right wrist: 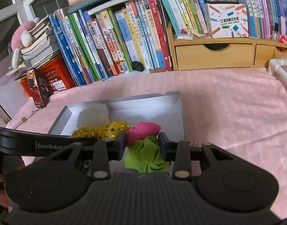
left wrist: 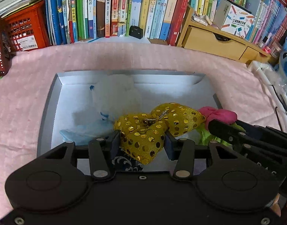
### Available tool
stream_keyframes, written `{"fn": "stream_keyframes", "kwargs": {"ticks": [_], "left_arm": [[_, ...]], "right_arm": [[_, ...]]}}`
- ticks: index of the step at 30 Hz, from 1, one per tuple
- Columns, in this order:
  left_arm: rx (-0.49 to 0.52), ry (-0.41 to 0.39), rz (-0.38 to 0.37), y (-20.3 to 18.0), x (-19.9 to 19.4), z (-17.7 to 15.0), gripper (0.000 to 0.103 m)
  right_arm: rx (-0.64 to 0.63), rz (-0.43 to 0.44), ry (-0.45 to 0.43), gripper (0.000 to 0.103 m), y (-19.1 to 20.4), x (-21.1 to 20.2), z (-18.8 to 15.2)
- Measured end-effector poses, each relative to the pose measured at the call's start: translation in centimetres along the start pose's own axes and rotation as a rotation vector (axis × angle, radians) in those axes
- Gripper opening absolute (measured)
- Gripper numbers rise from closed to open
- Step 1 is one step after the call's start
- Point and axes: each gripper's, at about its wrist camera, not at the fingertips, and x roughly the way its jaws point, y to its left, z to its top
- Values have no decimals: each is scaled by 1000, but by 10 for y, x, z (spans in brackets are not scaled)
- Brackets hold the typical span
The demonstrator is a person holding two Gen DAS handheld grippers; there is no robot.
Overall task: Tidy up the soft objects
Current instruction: 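Release the bow in the tray with the left tool while the right tool releases the scrunchie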
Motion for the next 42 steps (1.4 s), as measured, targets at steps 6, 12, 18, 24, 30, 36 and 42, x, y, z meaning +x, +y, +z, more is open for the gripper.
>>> {"fn": "stream_keyframes", "kwargs": {"ticks": [6, 12, 18, 24, 30, 36, 42], "left_arm": [[0, 8, -3, 0, 4, -1, 47], [11, 12, -8, -1, 5, -5, 51], [22, -10, -24, -2, -4, -5, 61], [61, -54, -31, -4, -20, -8, 73], [89, -126, -36, -6, -42, -15, 77], [114, -195, -49, -8, -66, -29, 81], [125, -290, -71, -7, -96, -51, 85]], "right_arm": [[2, -3, 12, 42, -1, 2, -1], [7, 0, 30, 44, -4, 5, -1], [17, 23, 24, 55, -9, 0, 0], [26, 39, -2, 67, -11, -12, 3], [3, 57, -44, 72, -7, -33, 4], [-19, 85, -96, 77, -3, -56, 1], [-93, 76, -168, 86, 8, -86, -11]]}}
